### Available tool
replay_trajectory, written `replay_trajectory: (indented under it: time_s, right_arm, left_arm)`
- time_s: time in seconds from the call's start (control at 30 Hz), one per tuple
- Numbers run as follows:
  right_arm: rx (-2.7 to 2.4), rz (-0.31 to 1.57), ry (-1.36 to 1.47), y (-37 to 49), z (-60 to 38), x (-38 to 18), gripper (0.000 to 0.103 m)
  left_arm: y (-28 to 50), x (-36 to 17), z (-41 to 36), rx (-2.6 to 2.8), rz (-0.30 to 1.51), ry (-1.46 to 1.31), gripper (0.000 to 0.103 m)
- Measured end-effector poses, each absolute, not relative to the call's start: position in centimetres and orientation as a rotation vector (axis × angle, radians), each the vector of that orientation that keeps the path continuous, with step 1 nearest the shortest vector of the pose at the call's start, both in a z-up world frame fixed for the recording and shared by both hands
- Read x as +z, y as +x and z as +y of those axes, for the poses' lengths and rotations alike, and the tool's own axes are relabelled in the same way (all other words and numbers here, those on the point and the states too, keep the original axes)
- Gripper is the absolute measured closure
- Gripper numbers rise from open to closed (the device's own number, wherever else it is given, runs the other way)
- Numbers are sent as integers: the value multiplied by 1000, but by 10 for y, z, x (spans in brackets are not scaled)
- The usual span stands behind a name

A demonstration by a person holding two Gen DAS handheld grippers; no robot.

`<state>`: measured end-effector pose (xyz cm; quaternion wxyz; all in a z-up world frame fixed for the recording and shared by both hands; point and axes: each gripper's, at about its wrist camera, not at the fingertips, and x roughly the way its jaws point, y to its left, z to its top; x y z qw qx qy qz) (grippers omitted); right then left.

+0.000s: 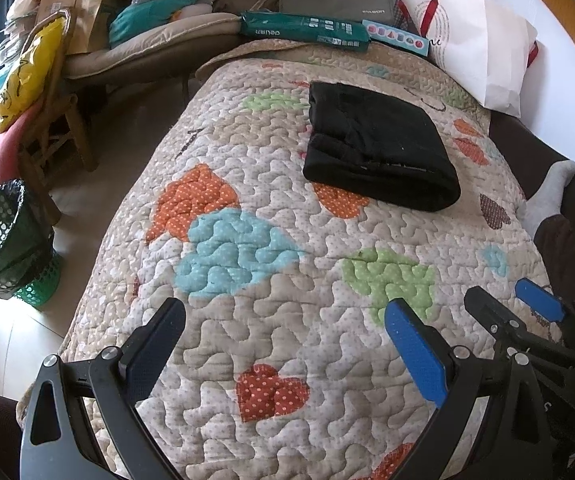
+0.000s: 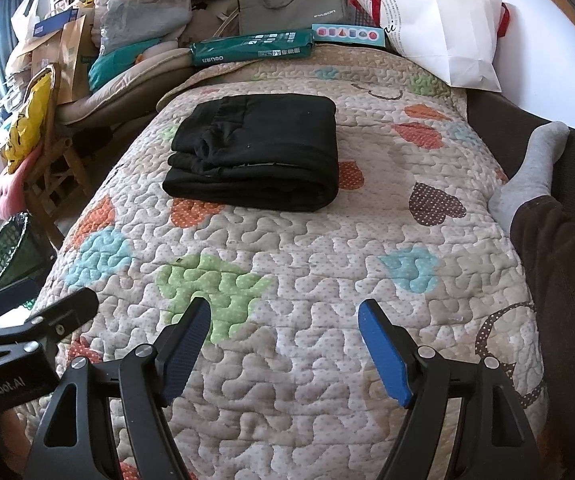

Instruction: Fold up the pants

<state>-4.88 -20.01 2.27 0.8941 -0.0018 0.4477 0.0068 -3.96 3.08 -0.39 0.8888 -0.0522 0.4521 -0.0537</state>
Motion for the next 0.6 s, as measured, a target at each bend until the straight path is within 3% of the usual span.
replay_trajectory:
  time_s: [0.6]
  right_arm:
    - [4,920,-33,-48,-199,24,21]
  left_arm:
    - [-40,-8,28,-97,941,-63,3]
